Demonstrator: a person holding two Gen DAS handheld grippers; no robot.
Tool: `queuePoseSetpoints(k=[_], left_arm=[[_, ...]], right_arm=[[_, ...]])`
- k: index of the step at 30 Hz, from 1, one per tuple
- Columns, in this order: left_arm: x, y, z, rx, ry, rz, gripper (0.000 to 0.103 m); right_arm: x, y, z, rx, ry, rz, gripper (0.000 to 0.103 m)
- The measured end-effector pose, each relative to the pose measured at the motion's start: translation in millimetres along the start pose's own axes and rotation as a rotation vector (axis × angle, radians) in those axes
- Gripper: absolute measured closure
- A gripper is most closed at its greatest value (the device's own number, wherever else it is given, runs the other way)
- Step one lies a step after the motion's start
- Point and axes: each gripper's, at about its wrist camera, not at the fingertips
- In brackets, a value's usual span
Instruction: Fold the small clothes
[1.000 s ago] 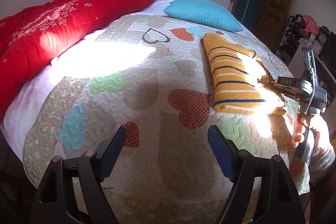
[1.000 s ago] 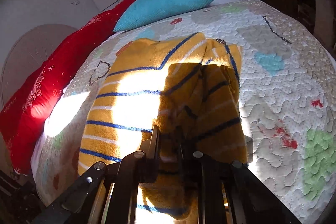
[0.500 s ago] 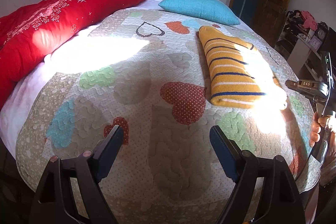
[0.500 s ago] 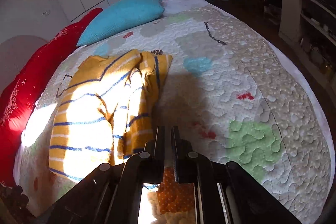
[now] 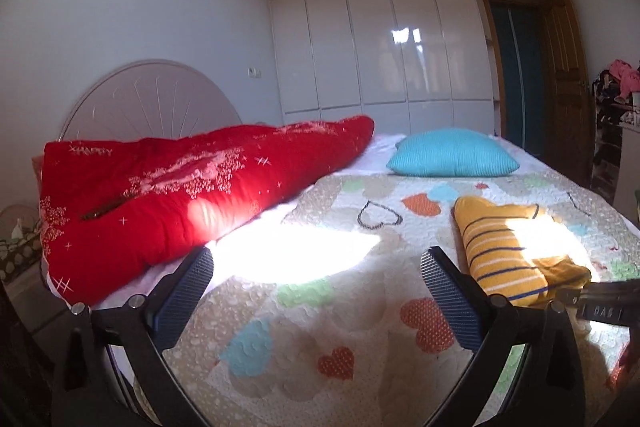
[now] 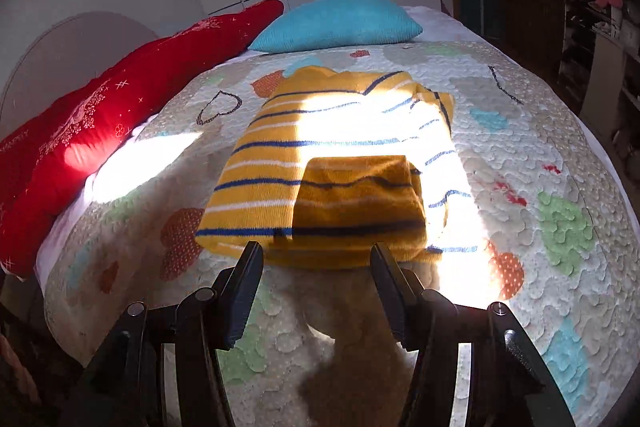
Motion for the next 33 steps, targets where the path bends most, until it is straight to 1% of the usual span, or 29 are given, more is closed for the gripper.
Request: queuePoseSetpoints(k=[2,4,6,8,10,14,20,24,33], left_arm=[[2.9,-3.5,5.4,-0.007,-0.006,-0.059,0.000],[7.3,-2.5,10.1,-0.048,-0.016,-0.152,0.000],[13.8,-0.2,14.4,-0.086,-0.026,-0.220,0.000],[20.4,2.2,17.5,-0.132,-0.027,-0.264,0.000],[29.3,3.6,15.9,-0.193,-0.003,-0.290,0.000],[44.7,5.0,0.8,-0.284,0.070,-0.258,0.000],[51.4,10.7,-25.1,-0.371,0.102,-0.227,0.000],[54.4,13.2,-33.0,-0.392,0.115,-0.213,0.000],[58.5,13.9,-42.0,-0.430,0.136,-0.218,0.000]], right_arm=[[0.4,-4.7,-10.7,-0.013,0.020,0.005,0.043],[5.1,-10.7,-17.0,-0.016,0.043,0.001,0.042],[8.4,-20.0,-21.7,-0.005,0.060,-0.015,0.041],[9.4,-31.1,-26.3,0.011,0.069,-0.044,0.039],[11.4,-40.4,-30.7,0.025,0.073,-0.069,0.038],[16.4,-56.0,-41.3,0.042,0.078,-0.095,0.034],[23.5,-60.4,-50.2,0.039,0.087,-0.126,0.033],[22.7,-55.2,-51.9,0.028,0.094,-0.122,0.033],[6.3,-49.0,-53.4,0.017,0.042,-0.123,0.029]])
Point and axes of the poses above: each gripper's, at about its wrist camera, not at the fingertips, and y roughly the way its jaws point, x to its right, z to its top, and after that the axes turned 5 degrees about -y, right-handed
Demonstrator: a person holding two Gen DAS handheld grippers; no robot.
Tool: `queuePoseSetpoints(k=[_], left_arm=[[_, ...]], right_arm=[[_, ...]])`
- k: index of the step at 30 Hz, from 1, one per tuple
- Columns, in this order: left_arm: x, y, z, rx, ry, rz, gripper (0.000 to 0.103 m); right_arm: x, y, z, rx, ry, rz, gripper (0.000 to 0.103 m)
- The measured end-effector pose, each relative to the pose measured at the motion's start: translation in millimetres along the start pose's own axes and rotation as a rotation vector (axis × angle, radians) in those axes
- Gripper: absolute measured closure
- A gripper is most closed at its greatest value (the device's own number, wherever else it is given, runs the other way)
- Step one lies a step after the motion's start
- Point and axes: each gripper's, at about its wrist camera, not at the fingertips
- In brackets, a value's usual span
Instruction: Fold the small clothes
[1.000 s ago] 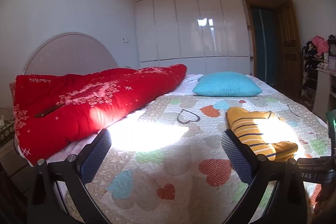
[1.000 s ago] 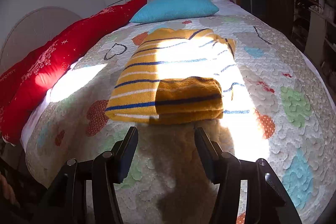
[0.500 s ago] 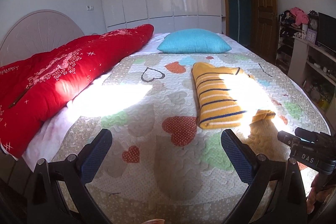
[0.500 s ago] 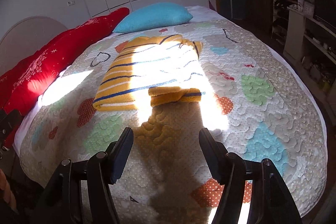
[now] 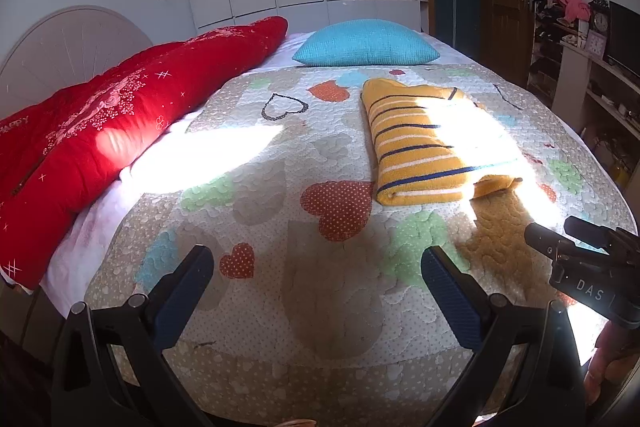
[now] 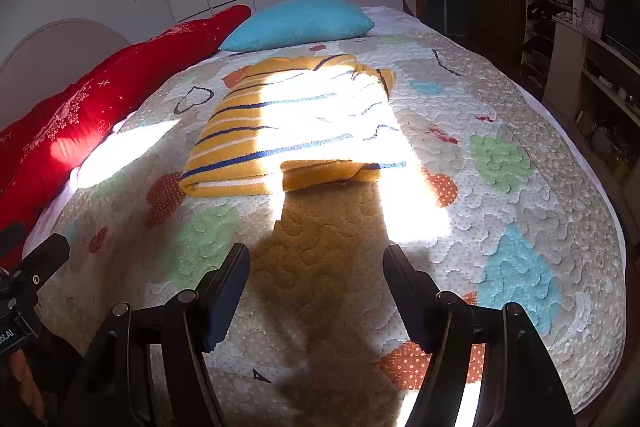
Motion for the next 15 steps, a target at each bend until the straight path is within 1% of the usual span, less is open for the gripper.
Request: queuePoseSetpoints(k=[7,15], left_arm=[[-4.1,6.5,-1.7,-0.034,-0.022,-0.020,0.000],[-2.5,11.6,-4.2,-0.061,-0.020,-0.028,0.000]], right_arm=[[-5.6,4.4,-0.5,-0.014,-0.015,0.002,0.028],[-2.6,6.2,-0.3,-0.020,-0.010,0.002,0.027]])
Point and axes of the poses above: each gripper's, at about its wrist camera, not at the fingertips, and y roughly the way its jaws point, x to its right, z to its top, and after that the axes turned 5 degrees about -y, right-handed
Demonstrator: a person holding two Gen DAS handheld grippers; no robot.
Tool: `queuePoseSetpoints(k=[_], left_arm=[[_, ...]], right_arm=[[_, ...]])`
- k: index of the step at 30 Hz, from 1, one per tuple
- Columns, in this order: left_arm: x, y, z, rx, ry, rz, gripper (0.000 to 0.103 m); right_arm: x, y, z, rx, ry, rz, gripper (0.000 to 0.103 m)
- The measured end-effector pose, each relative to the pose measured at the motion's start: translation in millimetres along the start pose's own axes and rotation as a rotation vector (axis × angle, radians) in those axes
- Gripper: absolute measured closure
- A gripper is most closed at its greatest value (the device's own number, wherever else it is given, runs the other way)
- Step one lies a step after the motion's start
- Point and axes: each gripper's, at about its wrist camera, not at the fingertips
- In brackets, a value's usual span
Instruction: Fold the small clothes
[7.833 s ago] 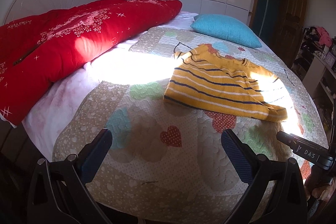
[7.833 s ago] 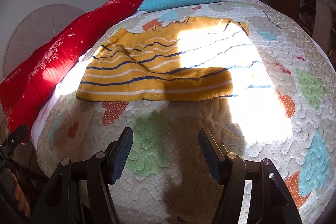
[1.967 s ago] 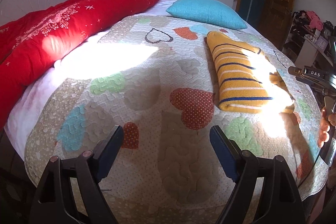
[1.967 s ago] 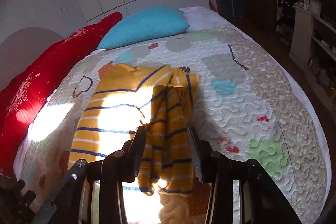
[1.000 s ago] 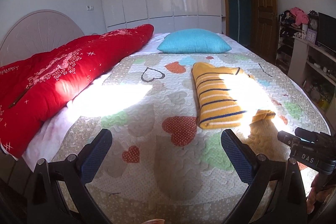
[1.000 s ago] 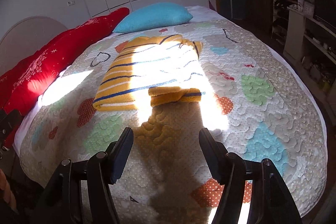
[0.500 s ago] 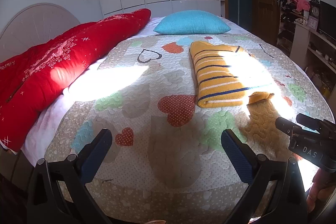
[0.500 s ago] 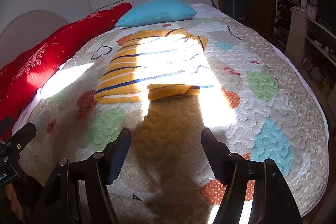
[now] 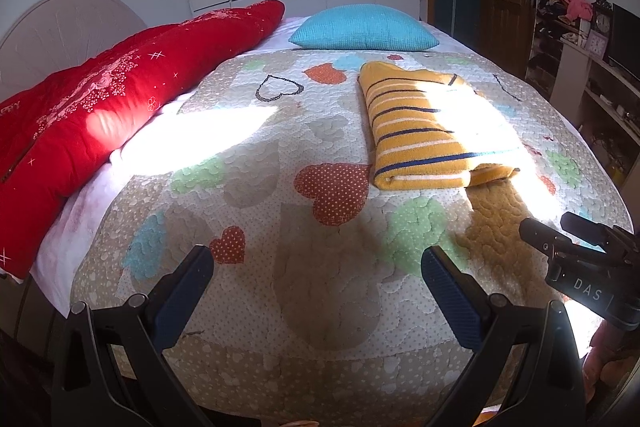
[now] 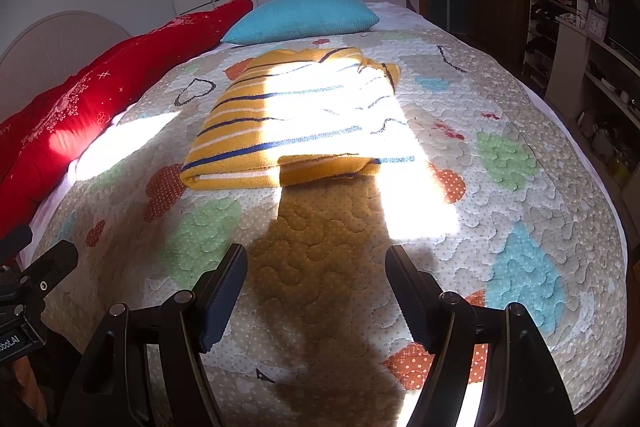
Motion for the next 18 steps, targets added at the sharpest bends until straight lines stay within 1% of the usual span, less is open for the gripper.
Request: queuePoseSetpoints(k=[18], left_arm=[[-3.0,8.6,-4.8,-0.047,-0.019,-0.006,0.000]], right_arm=[[-0.1,5.6,-4.4,-0.019,0.003,0.005,0.026]])
Point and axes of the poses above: each gripper's, at about its wrist camera, not at the fingertips, and y roughly the way its jaws point, x to its right, z to its top, and after that the axes turned 5 degrees about -y, right-handed
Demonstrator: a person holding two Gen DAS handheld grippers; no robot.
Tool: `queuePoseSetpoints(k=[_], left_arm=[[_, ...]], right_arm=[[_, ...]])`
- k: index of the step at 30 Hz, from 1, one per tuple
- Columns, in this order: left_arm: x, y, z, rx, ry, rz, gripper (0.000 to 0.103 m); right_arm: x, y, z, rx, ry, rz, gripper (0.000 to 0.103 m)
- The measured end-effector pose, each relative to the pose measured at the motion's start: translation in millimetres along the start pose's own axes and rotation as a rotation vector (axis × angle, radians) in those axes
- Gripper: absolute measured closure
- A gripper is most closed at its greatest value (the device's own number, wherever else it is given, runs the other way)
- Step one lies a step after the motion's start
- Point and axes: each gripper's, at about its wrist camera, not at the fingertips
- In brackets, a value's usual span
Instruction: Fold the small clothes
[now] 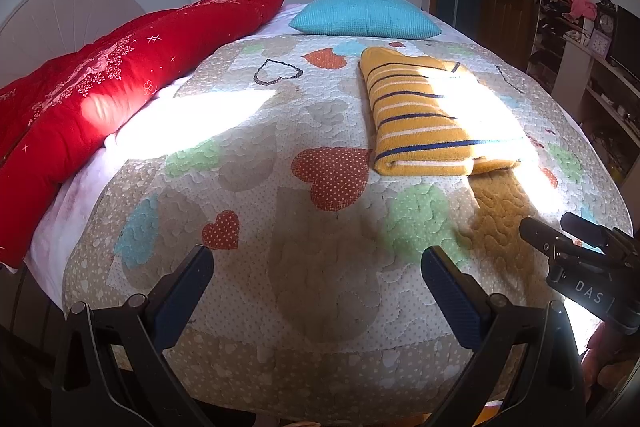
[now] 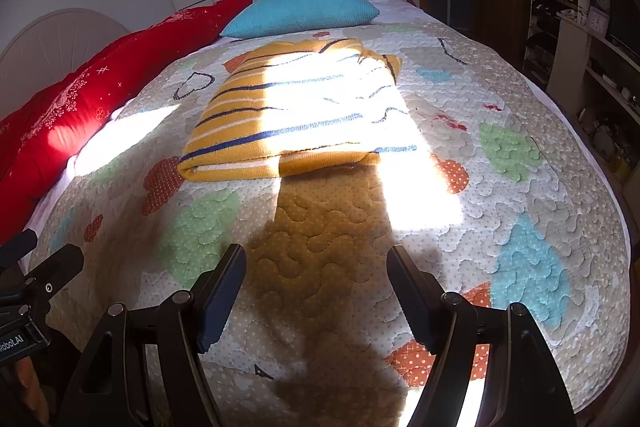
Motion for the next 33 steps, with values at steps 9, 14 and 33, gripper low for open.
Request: queuePoseSetpoints(k=[9,14,33], left_arm=[[-0.9,3.6,-2.1,-0.014,-0.012,-0.003,0.000],[-2.5,7.4,-3.7,-0.037,-0.026,-0.011,0.000],[2.7,8.4,-7.4,-0.050,-0.018,-0.007,0.000]], right_arm=[[-0.3,1.7,-2.3,-0.006,-0.001,-0.001,0.025],[-1.9,2.4,-3.2,-0.007,-0.015,-0.012,0.025],[-20.7,-9.1,-1.6,0.000,-0.207,-0.355,0.021]])
Point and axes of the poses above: each gripper's, at about its wrist camera, not at the fingertips, and y roughly the way its jaws point, x to its right, z to its top, and after that the axes turned 5 degrees about -y, right-handed
